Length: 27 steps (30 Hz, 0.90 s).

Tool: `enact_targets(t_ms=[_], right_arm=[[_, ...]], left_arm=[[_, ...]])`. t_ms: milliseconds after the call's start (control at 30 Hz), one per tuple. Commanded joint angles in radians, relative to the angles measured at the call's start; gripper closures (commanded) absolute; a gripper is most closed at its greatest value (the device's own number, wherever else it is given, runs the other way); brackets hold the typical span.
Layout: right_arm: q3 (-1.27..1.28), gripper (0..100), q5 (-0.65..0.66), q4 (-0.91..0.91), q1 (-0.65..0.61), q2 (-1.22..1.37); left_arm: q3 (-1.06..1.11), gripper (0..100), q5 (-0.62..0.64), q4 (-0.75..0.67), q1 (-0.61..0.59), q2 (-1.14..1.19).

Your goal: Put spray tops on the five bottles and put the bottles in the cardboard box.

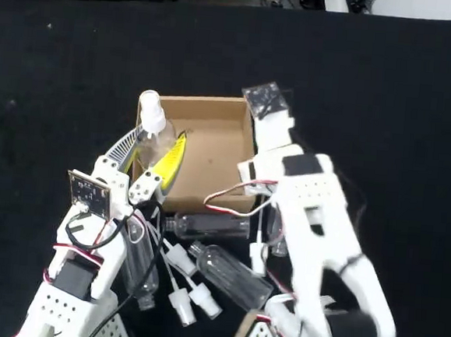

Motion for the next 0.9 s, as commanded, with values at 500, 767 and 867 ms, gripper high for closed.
enact_targets(t_ms=[500, 767, 867], right_arm=[[0.516, 85.0, -0.189, -0.657, 0.359, -0.26], [0.538, 85.0, -0.198, -0.687, 0.356, -0.257], [0.538, 85.0, -0.198, -0.687, 0.356, -0.257]], left_arm=[[0.019, 97, 0.006, -0.018, 0.01, -0.02], [0.019, 97, 0.009, -0.213, -0.136, 0.02], [0.022, 97, 0.009, -0.434, -0.213, 0.132]])
